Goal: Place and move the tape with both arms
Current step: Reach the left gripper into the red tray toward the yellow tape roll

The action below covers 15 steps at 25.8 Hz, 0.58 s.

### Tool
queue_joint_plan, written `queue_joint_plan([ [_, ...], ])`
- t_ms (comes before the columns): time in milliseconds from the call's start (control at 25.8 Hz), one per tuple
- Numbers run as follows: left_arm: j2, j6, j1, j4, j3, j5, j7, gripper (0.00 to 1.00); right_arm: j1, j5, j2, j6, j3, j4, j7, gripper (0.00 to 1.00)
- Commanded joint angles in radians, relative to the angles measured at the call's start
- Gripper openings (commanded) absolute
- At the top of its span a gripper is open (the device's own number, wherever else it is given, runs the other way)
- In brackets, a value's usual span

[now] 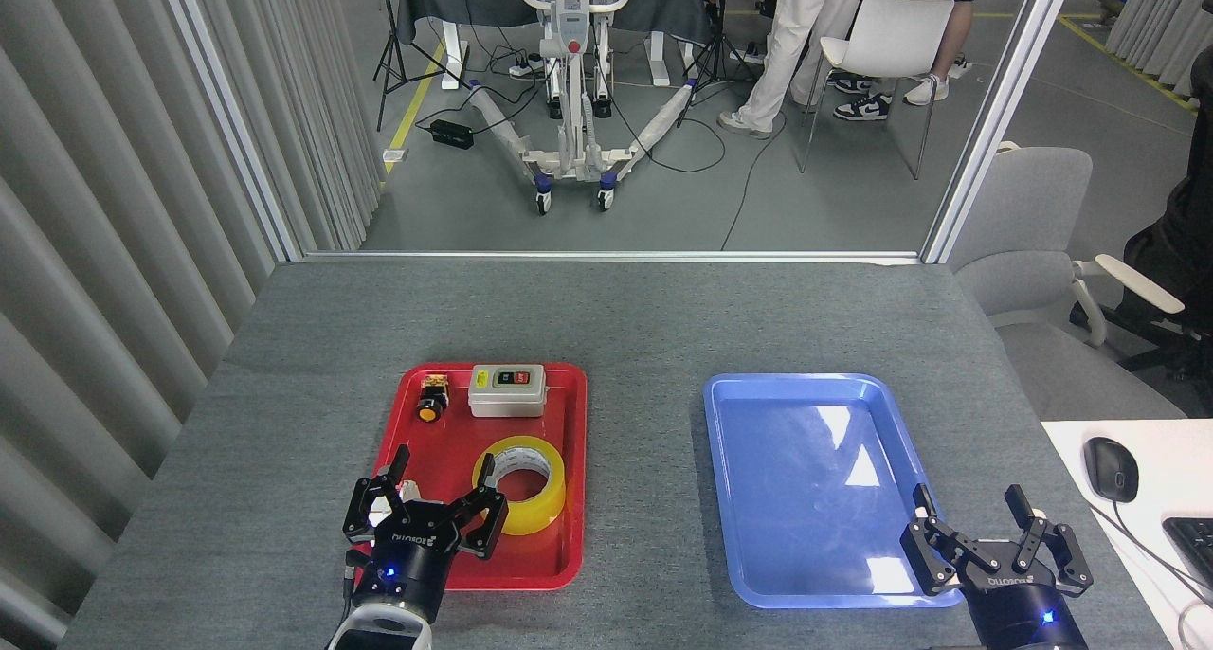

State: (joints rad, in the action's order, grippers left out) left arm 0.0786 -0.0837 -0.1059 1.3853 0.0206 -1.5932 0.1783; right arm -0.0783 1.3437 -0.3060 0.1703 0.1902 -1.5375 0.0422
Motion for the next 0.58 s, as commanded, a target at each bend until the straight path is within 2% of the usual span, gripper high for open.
queue_joint_plan([
  [0,-0.002,0.001,0.0,0.0,-0.001,0.002,-0.007,1.0,-0.006,0.0,0.005,0.0,0.0,0.0,-0.004,1.0],
  [349,0.001,0.004,-0.046,0.005,0.002,0.039,-0.014,1.0,-0.011,-0.001,0.015,0.003,0.002,-0.001,-0.002,1.0],
  [465,0.004,0.004,-0.095,-0.045,0.009,0.053,-0.03,1.0,-0.011,-0.001,0.015,0.003,0.003,0.0,-0.002,1.0],
  [542,0.007,0.004,-0.136,-0.1,0.009,0.055,-0.094,1.0,-0.008,0.0,0.038,0.003,0.008,0.002,-0.002,1.0],
])
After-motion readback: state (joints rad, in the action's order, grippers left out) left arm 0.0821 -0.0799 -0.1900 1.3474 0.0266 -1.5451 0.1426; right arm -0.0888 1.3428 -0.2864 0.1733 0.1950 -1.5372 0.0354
